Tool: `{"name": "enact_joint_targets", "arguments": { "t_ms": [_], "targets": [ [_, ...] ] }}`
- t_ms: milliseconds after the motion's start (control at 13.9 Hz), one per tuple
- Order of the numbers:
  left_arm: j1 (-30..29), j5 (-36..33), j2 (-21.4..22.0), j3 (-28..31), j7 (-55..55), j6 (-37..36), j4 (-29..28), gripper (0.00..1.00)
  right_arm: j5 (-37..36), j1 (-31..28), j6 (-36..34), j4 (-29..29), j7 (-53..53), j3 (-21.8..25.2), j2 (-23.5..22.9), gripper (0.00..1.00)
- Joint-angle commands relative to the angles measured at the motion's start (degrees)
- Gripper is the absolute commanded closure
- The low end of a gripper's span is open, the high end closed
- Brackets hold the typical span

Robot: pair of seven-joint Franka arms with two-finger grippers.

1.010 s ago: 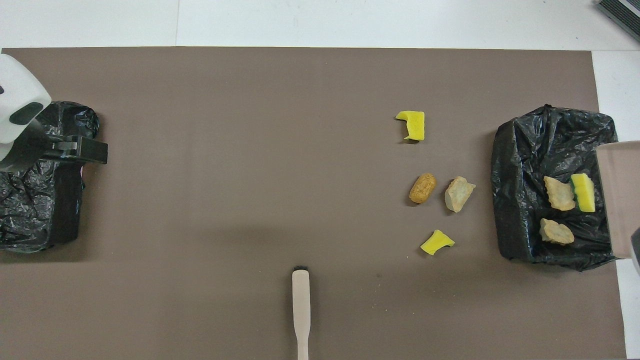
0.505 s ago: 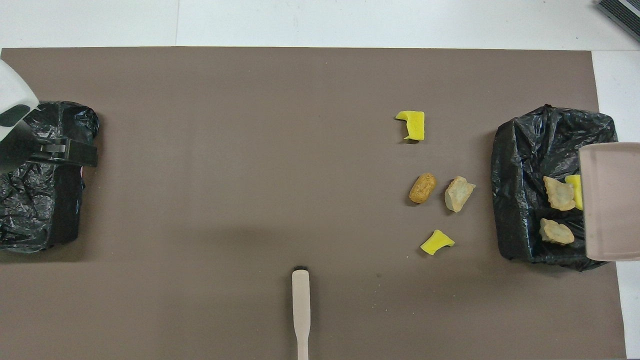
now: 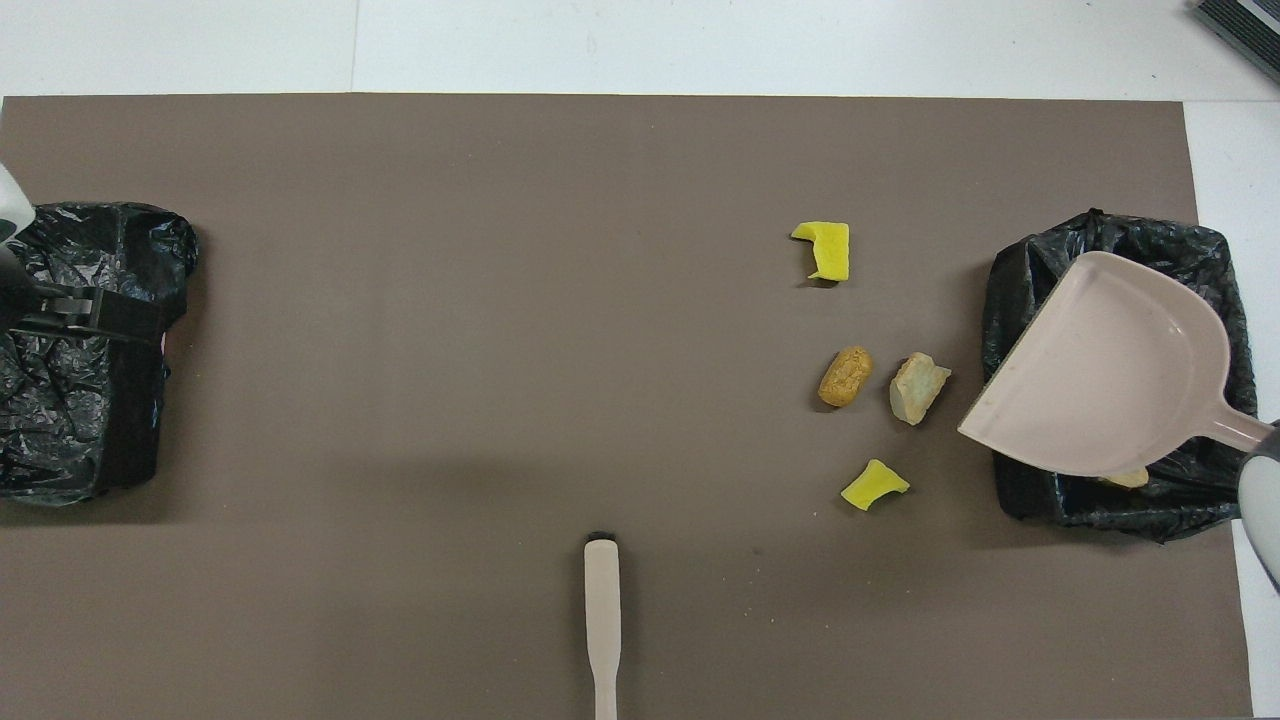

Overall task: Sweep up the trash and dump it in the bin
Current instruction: 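Carry the empty dustpan with the right gripper to the table center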

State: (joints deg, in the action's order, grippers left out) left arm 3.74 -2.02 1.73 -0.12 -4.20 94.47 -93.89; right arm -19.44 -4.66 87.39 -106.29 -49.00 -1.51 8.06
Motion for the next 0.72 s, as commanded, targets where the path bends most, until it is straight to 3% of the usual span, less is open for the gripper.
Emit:
{"name": "enact_joint_targets", "arguments": {
  "t_ms": [0,361,650],
  "targets": [
    [0.74,-0.71,1.08,0.73,-0.54,-1.04,-0.5,0.0,5.36,-0.09,-0.99,-0.67,10.99,-1.73,0.38,1.0],
    [0.57,-0.71,1.08,0.73,-0.46,-1.04,-0.5,0.0,12.92,8.15,0.58,-0.23,31.82,-3.41,-2.6,1.0],
    [0.92,-0.71,1.08,0.73,-0.46,-0.86,-0.5,0.0,18.8,14.4,7.25,-0.23,46.41,-3.41,-6.2,1.0]
  ]
}}
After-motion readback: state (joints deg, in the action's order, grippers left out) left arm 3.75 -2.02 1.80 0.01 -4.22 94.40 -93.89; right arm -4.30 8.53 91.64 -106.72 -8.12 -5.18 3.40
